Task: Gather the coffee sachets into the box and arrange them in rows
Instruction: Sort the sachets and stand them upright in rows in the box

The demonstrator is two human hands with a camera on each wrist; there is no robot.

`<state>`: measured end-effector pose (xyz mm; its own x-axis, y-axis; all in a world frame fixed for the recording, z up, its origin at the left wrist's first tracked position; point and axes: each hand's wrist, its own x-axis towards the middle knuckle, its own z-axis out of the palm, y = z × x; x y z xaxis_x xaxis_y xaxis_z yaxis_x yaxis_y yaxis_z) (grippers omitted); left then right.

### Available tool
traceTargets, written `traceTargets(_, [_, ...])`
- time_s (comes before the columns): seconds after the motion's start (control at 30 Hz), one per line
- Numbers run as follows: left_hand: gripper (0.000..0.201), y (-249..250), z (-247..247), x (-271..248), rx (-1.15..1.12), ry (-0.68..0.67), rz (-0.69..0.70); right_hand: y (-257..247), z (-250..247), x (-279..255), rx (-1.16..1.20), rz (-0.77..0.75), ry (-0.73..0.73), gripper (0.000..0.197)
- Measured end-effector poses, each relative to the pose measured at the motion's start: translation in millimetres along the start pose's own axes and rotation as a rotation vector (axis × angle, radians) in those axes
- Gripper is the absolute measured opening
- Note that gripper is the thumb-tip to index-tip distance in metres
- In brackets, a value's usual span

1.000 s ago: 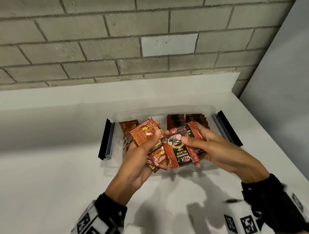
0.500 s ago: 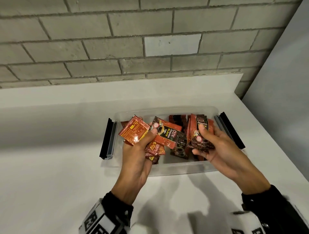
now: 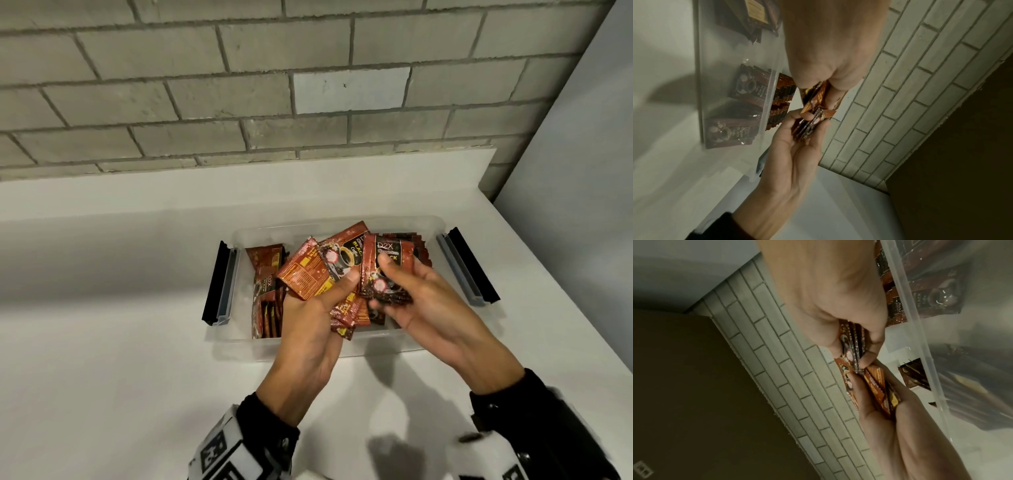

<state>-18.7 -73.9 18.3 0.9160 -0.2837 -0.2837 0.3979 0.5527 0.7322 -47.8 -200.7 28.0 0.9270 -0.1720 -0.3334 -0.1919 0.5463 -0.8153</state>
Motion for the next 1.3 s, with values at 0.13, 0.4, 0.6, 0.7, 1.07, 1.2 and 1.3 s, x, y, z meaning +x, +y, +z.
traceTargets(0.13, [0.031,3,1,0,-0.003,-0.046,-0.045,-2,0,1,-0.014,-0.017,0.024,0.014])
traceTargets(0.4, [0.021,11,-15,6,-0.099,-0.023,-0.094,-27,-15,-5,0.116,-0.023,0.022,0.035])
traceTargets(0.6, [0.038,9,-16,10,-0.096,0.009,-0.078,-8,-14,-10,-0.066,0.081,-0.066,0.043])
traceTargets(0.7, [0.055,6,-13,7,-0.031,0.045,-0.053,0,-6,-12,-0.138,-0.007,-0.118,0.040])
traceTargets(1.07, [0.046,18,-9,7,-0.111,-0.186,-0.059,25,4,-26,-1.201,-0.716,-0.245,0.040])
traceTargets(1.2, [0.060,14,-14,12,-0.134,-0.150,-0.081,18,3,-28,-1.048,-0.560,-0.383,0.031])
traceTargets(1.3, [0.050,13,-20,13,-0.178,-0.165,-0.169,11,-2,-28,-0.930,-0.487,-0.495,0.018])
